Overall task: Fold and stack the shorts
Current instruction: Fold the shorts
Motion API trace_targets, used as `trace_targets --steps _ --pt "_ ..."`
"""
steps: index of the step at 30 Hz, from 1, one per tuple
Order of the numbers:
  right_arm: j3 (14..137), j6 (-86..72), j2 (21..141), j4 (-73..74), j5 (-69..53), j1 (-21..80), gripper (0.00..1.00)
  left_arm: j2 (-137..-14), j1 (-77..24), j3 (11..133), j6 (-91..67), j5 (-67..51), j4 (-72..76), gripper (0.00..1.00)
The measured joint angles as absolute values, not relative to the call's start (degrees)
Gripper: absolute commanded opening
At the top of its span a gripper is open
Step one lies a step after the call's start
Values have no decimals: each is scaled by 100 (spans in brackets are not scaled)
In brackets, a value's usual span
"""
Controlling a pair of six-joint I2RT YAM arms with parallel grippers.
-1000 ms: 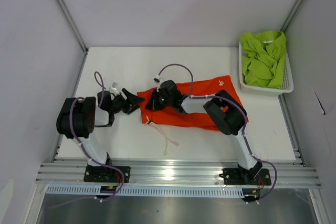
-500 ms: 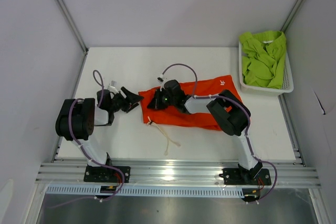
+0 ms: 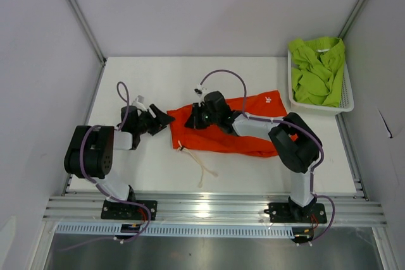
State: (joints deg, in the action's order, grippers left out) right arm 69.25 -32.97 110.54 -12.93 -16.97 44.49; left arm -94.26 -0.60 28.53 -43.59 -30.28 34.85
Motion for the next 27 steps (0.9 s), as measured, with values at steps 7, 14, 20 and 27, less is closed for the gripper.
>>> trace_targets --steps 7,14,20,27 --pt "7369 -3118 11675 -652 -1643 4484 1 -9426 -220 2897 -4283 -2864 3308 72" --pt "7487 -3111 12022 -355 -1367 4488 0 -9411 -303 2967 -4189 -2698 3194 72" --pt "7561 -3107 12057 -261 -1280 4475 0 -9419 -449 3151 -4101 -2423 2980 72" --pt "7585 -3109 12097 -327 -1297 4462 0 -9609 -648 3441 -4027 -2167 3000 72"
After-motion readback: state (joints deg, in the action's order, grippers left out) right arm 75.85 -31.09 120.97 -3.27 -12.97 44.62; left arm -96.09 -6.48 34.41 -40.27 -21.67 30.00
